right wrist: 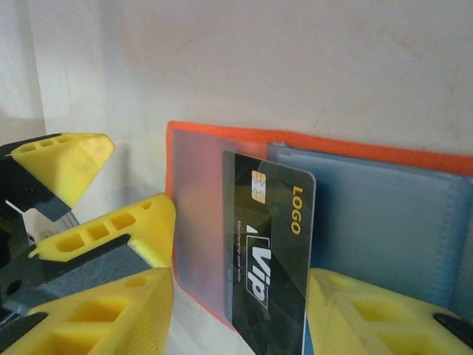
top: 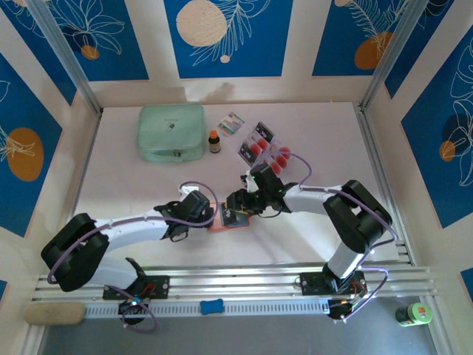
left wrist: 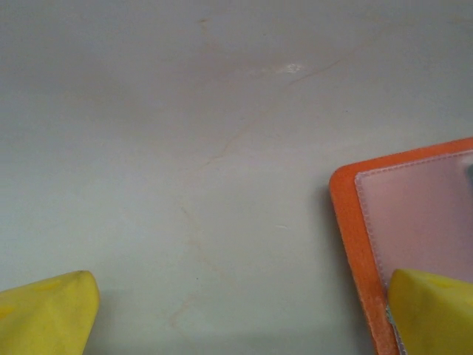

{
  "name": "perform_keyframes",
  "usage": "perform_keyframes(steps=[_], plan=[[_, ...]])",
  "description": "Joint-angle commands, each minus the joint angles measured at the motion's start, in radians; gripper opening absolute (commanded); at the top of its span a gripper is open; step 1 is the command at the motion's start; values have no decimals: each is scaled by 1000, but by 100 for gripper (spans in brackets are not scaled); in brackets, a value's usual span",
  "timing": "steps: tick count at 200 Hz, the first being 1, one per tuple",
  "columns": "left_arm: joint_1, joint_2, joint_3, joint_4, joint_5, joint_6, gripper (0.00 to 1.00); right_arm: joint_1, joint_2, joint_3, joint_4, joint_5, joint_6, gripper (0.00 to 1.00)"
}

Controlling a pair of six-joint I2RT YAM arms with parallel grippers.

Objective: Put the credit cards into the card holder

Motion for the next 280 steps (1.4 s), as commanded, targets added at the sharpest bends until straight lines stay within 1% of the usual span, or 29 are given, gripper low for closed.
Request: perform_keyframes(steps=[1,17,40,56,69,96,155,196,280], plan=[[12,-12,-22,-3,17,-11,100,-3,-31,54,-165,31,-99,48],[14,-5,-28,6,18,-11,100,1,-22,78,-201,51,-128,43],[16,7,-31,16,17,-7,100,10,6,117,-247,80,-163,32],[16,15,-33,22,21,-6,100,15,26,133,-258,87,-174,25],[16,16,-31,26,20,-5,100,21,37,139,-264,89,-179,24],[17,14,-28,26,21,1,100,37,48,140,-269,100,-183,17],[18,11,-27,26,24,3,100,37,22,123,-282,134,-182,17],[17,8,-28,29,29,2,100,54,14,120,-293,125,-187,11],[17,10,-29,33,30,4,100,102,85,173,-291,128,-185,6]])
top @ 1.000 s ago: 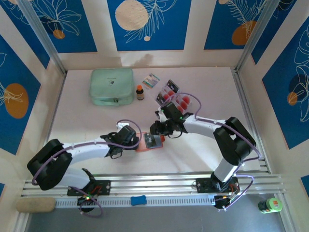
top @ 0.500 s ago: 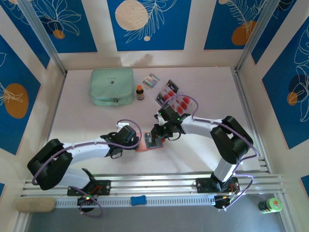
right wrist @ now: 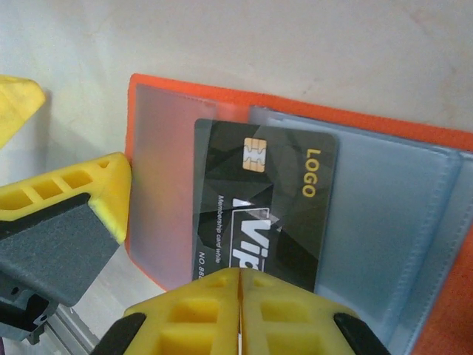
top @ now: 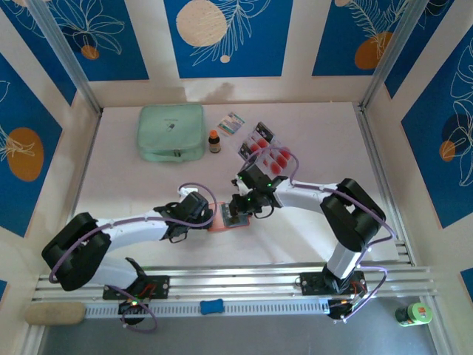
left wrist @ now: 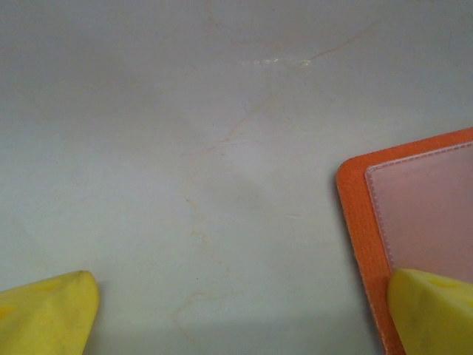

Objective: Put the credit cards into the card holder

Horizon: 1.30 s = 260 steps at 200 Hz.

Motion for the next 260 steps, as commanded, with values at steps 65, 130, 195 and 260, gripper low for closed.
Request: perform_keyframes(steps=[65,130,195,260], plan=[[10,5,-9,14,14,2,100,30,98,62,-6,3,5,5],[9,5,-12,16,16,1,100,33,129,85,19,3,46,2],[9,7,-11,19,18,0,100,11,0,50,-4,27,33,2],[10,11,-15,22,15,0,100,-15,42,50,-16,14,-2,1]])
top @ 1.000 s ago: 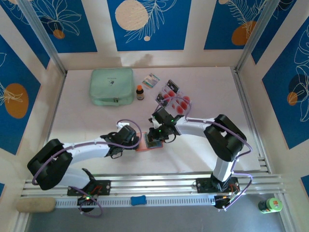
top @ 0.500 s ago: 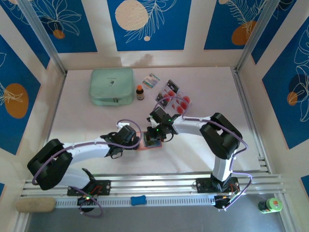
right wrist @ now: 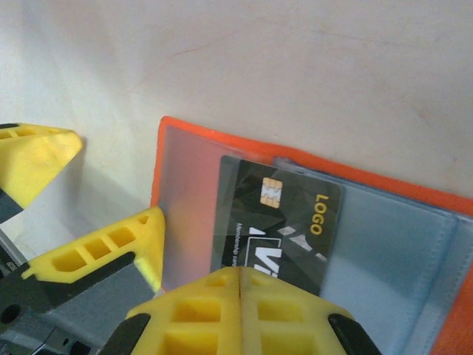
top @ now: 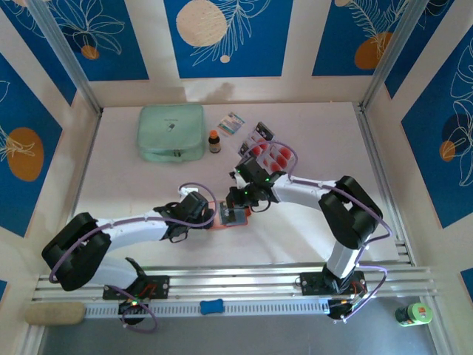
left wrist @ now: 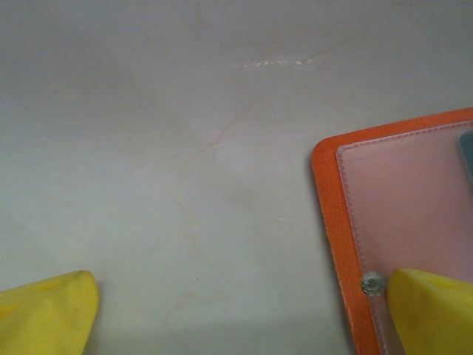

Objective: Put the credit cards into the card holder

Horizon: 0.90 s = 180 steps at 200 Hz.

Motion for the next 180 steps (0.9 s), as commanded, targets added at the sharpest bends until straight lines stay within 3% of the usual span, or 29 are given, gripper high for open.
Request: perform_keyframes(steps=[1,99,139,180], plan=[[9,10,-12,6,3,0,100,3,24,-10,-21,-4,-23,1],[9,11,-10,8,4,1,100,73,119,34,-17,-30,6,0],[9,10,-7,8,5,1,100,79,87,63,-27,-49,7,0],[9,-40,-2,-19,-5,-1,100,52,26,53,-67,8,-17,0]])
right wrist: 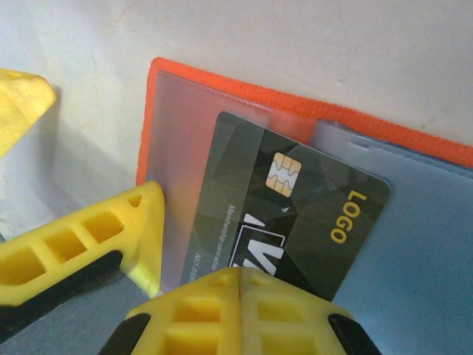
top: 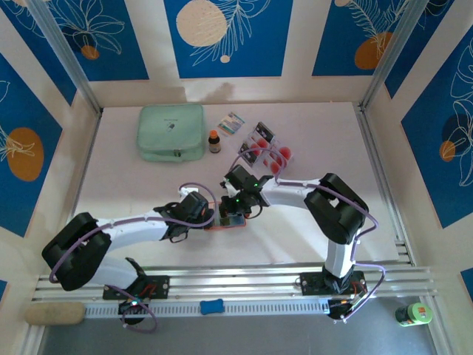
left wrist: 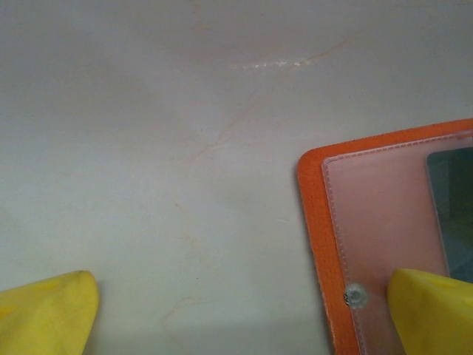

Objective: Put the credit cards into the card holder

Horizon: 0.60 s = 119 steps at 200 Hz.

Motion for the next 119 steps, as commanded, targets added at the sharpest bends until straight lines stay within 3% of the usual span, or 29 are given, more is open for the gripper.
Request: perform_keyframes(steps=[1,51,119], plan=[[9,-41,-1,-26,-5,0,100,-17,-56,16,-52,23,-16,0],[36,-104,-22,-66,-26,-2,100,-38,-42,20,-80,47,-52,0],[58,-57,-44,-42,-7,1,100,-41,-2,42,-84,43,-66,0]])
